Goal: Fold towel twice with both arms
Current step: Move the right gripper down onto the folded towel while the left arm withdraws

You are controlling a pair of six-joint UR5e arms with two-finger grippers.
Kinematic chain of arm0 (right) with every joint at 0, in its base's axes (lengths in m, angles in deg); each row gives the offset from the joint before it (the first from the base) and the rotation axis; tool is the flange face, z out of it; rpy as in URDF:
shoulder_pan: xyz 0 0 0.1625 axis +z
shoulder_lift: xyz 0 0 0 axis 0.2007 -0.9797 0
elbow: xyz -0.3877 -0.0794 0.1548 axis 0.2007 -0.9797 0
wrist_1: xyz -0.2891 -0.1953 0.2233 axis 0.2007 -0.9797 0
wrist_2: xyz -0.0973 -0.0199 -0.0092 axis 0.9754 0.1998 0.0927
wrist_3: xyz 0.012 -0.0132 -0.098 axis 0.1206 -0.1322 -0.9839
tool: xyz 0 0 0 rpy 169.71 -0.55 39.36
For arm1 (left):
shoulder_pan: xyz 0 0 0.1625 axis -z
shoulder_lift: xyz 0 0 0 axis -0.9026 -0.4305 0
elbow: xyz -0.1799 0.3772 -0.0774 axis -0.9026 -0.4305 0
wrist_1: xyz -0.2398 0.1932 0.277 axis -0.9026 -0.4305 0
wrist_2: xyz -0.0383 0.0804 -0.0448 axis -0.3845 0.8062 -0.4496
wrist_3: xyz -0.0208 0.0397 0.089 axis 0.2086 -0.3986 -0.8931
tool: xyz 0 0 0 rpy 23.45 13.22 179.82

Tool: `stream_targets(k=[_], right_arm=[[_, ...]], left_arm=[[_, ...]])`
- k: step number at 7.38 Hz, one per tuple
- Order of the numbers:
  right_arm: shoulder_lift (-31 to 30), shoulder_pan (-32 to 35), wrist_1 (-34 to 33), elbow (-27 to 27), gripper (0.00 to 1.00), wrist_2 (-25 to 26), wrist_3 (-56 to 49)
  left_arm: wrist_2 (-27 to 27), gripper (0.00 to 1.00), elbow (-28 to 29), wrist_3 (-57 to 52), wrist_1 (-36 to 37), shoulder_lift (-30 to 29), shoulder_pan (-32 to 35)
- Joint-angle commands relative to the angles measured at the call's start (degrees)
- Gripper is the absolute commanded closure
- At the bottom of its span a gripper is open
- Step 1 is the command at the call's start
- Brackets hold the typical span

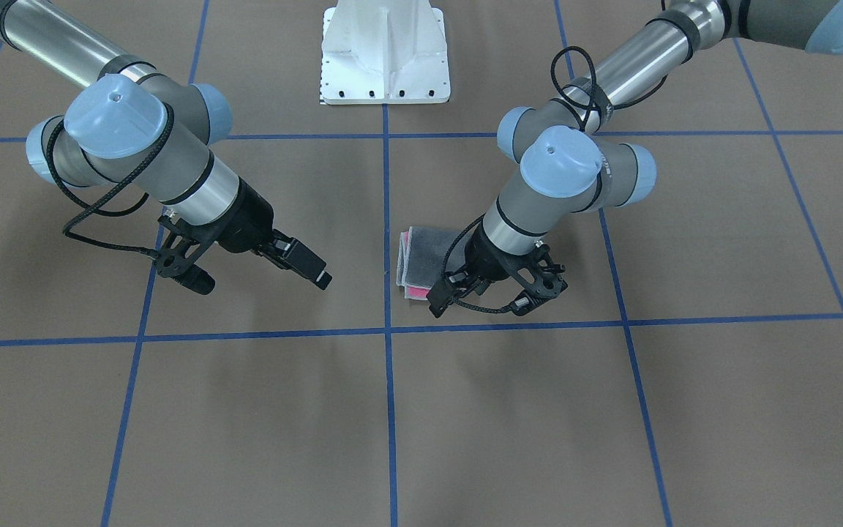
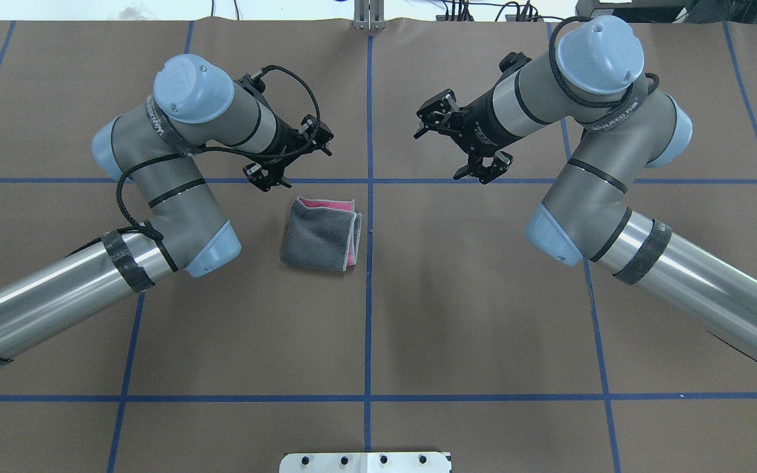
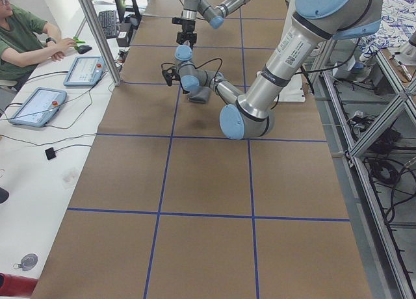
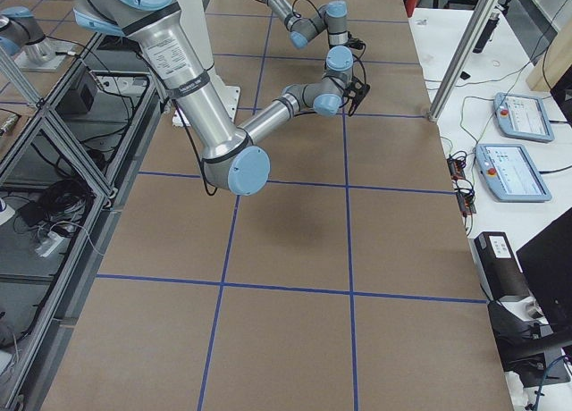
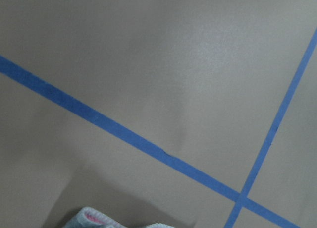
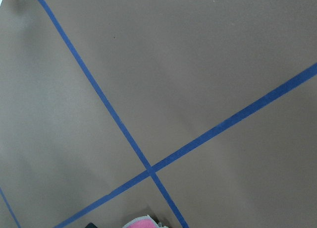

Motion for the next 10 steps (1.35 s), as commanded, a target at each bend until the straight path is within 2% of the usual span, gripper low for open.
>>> stream_targets(k=[1,2,3,4,7,9,10], right_arm=[[0.5,-3.0,-0.2,0.0,0.0,0.5,-1.1],[0.5,-5.4,-0.3,0.0,0.0,2.6,-3.8],[0.8,-8.6,-0.7,-0.2,0.0,6.7,-4.9],[1.9,-11.2,-0.7,-1.2,0.0,9.4,-5.8],[12.3,-14.1,-0.8,-11.9,0.01,9.9,-7.3],[13.2,-15.3,-0.8,-13.3,0.99,15.4,-11.8],[13.4,-15.5,-0.7,-14.5,1.0,15.9,-14.3]], left_arm=[[-3.3,0.18,0.8,-0.6,0.3,0.1,4.9],[-5.3,0.23,0.8,-2.2,0.3,0.3,7.3],[-6.0,0.01,1.0,-5.2,0.5,0.5,9.1],[-6.2,0.01,1.7,-6.6,0.4,1.3,10.4],[-10.4,0.01,3.3,-11.8,0.4,2.3,14.2],[-10.4,0.01,4.1,-11.9,0.4,2.3,14.8],[-10.5,0.01,4.6,-11.9,0.3,2.3,15.1]])
